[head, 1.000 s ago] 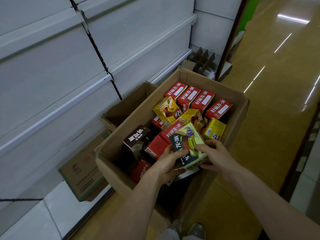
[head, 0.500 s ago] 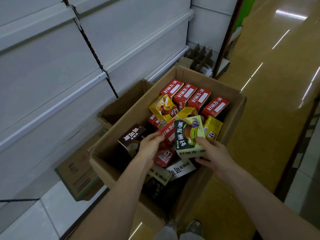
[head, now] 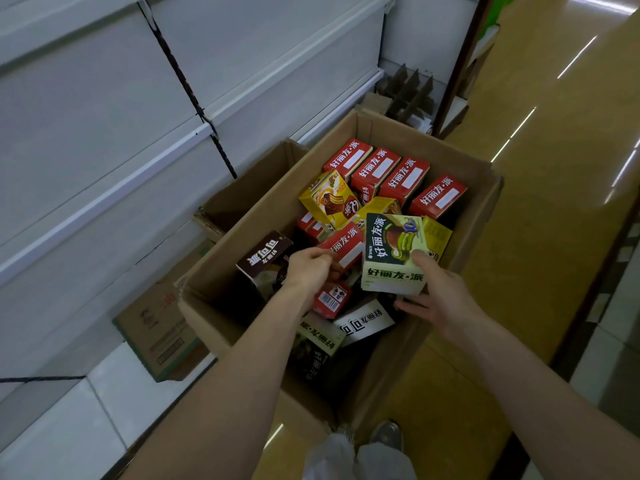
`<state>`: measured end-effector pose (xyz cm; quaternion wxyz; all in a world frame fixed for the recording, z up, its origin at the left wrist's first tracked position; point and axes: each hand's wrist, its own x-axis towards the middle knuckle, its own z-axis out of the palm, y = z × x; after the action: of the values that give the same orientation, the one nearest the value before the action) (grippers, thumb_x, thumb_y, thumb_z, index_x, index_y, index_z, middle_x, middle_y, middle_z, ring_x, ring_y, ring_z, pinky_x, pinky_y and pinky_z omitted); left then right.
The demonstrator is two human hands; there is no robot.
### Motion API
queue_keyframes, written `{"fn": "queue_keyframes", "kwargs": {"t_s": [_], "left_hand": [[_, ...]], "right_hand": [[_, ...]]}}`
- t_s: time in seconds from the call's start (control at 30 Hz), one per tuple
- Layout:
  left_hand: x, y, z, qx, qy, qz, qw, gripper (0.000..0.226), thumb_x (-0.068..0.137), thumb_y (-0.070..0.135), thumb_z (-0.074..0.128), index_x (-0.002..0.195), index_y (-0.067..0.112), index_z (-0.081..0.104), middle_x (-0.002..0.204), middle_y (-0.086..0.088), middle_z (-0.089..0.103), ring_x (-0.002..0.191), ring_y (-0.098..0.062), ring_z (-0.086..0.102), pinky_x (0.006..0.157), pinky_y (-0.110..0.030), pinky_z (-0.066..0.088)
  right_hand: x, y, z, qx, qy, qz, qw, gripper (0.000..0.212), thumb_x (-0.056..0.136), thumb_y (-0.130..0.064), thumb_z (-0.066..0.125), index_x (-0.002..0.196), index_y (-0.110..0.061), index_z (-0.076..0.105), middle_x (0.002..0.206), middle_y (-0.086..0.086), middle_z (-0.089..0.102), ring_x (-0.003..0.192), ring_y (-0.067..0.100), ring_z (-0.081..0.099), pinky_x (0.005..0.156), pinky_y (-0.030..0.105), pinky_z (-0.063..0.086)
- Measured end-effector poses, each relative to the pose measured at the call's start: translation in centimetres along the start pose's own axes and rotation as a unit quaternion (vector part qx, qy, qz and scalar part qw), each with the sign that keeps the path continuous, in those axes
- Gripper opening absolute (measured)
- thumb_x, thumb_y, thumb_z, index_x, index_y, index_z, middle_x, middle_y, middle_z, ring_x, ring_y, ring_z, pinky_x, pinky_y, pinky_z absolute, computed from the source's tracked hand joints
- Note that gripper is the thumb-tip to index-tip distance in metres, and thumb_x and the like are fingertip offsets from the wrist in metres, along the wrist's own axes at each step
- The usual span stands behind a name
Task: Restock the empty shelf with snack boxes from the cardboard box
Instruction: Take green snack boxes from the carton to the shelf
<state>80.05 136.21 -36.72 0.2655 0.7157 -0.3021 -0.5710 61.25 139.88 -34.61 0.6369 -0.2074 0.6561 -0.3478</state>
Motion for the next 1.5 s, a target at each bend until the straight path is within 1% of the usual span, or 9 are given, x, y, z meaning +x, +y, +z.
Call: {"fn": "queue_keyframes", "kwargs": {"t_s": [0.13, 0.23, 0.33, 0.47, 0.73, 1.0, 1.13, 1.33, 1.5], "left_hand": [[-0.6, -1.3, -1.6, 0.253, -0.21, -0.053, 0.943, 0.019, 0.099, 0.007, 0.048, 0.099, 0.009, 0.067, 0.094, -0.006, 0.072, 0.08, -0.016, 0.069, 0.072, -0.027, 0.058], [-0.3, -3.7, -0.5, 0.393, -0.26, -0.026, 0.882, 0.031, 0.092, 0.019, 0.061, 0.122, 0.023, 0.064, 0.128, 0.001, 0.061, 0.116, -0.018, 0.057, 0.102, -0.04, 0.048], [0.3, -5.5, 1.5, 0.498, -0.306, 0.023, 0.811, 0.041, 0.094, 0.02, 0.054, 0.134, 0.021, 0.055, 0.138, 0.0, 0.051, 0.125, -0.022, 0.05, 0.104, -0.036, 0.043], [0.9, -7.7, 2.6, 0.694, -0.276, 0.12, 0.654, 0.044, 0.088, 0.012, 0.055, 0.132, 0.012, 0.051, 0.136, -0.012, 0.051, 0.126, -0.032, 0.048, 0.104, -0.043, 0.041], [0.2, -8.3, 3.2, 0.76, -0.274, 0.115, 0.578, 0.086, 0.083, 0.022, 0.07, 0.153, 0.018, 0.02, 0.158, -0.013, 0.015, 0.145, -0.038, 0.017, 0.115, -0.048, 0.025], [-0.3, -9.7, 2.3, 0.823, -0.189, 0.229, 0.484, 0.066, 0.094, 0.022, 0.058, 0.151, 0.02, 0.025, 0.158, -0.013, 0.02, 0.144, -0.035, 0.022, 0.113, -0.045, 0.025], [-1.1, -8.7, 0.6, 0.782, -0.145, 0.259, 0.548, 0.051, 0.087, 0.028, 0.065, 0.133, 0.015, 0.049, 0.14, -0.007, 0.048, 0.132, -0.029, 0.038, 0.111, -0.043, 0.027], [-4.4, -3.2, -5.3, 0.311, -0.153, 0.078, 0.935, 0.064, 0.073, 0.03, 0.082, 0.125, 0.022, 0.045, 0.114, 0.002, 0.064, 0.102, -0.015, 0.064, 0.086, -0.031, 0.055], [-6.1, 0.2, -5.3, -0.011, -0.056, 0.018, 0.998, 0.064, 0.067, 0.031, 0.086, 0.122, 0.02, 0.055, 0.109, -0.009, 0.069, 0.098, -0.028, 0.068, 0.09, -0.05, 0.054]], "right_hand": [[-0.2, 0.3, -0.1, -0.04, -0.018, -0.009, 0.999, 0.017, 0.089, -0.039, 0.063, 0.098, -0.025, 0.06, 0.111, 0.009, 0.066, 0.102, 0.026, 0.064, 0.083, 0.041, 0.058], [-0.4, 0.6, 0.4, -0.053, -0.028, -0.016, 0.998, 0.014, 0.089, -0.032, 0.064, 0.099, -0.023, 0.06, 0.112, 0.012, 0.064, 0.104, 0.025, 0.063, 0.077, 0.038, 0.059], [-0.5, 1.1, 0.9, -0.039, -0.047, -0.017, 0.998, 0.01, 0.09, -0.025, 0.065, 0.099, -0.024, 0.059, 0.113, 0.011, 0.064, 0.105, 0.025, 0.063, 0.077, 0.036, 0.059], [-0.4, 2.1, 1.5, -0.03, -0.063, -0.012, 0.997, 0.038, 0.089, -0.018, 0.065, 0.122, -0.019, 0.048, 0.113, 0.008, 0.063, 0.102, 0.021, 0.064, 0.081, 0.036, 0.057], [-0.2, 2.4, 1.9, -0.068, -0.069, -0.027, 0.995, 0.062, 0.084, -0.011, 0.069, 0.137, -0.022, 0.038, 0.11, 0.002, 0.059, 0.1, 0.02, 0.064, 0.09, 0.042, 0.055], [-0.1, 2.7, 2.1, -0.139, -0.068, -0.046, 0.987, 0.077, 0.08, -0.02, 0.076, 0.144, -0.019, 0.033, 0.114, -0.002, 0.056, 0.102, 0.017, 0.063, 0.085, 0.034, 0.055], [0.0, 2.4, 2.0, -0.103, -0.079, -0.014, 0.991, 0.063, 0.081, -0.026, 0.075, 0.136, -0.013, 0.045, 0.11, 0.001, 0.065, 0.096, 0.014, 0.067, 0.081, 0.032, 0.057], [-2.2, 0.3, 0.9, -0.008, -0.106, -0.008, 0.994, 0.044, 0.086, -0.022, 0.07, 0.126, -0.015, 0.055, 0.108, 0.002, 0.07, 0.102, 0.017, 0.066, 0.08, 0.032, 0.056], [-5.1, -3.9, 0.3, 0.069, -0.116, -0.054, 0.989, 0.021, 0.088, -0.018, 0.066, 0.108, -0.017, 0.063, 0.097, 0.001, 0.075, 0.102, 0.021, 0.066, 0.089, 0.038, 0.052]]}}
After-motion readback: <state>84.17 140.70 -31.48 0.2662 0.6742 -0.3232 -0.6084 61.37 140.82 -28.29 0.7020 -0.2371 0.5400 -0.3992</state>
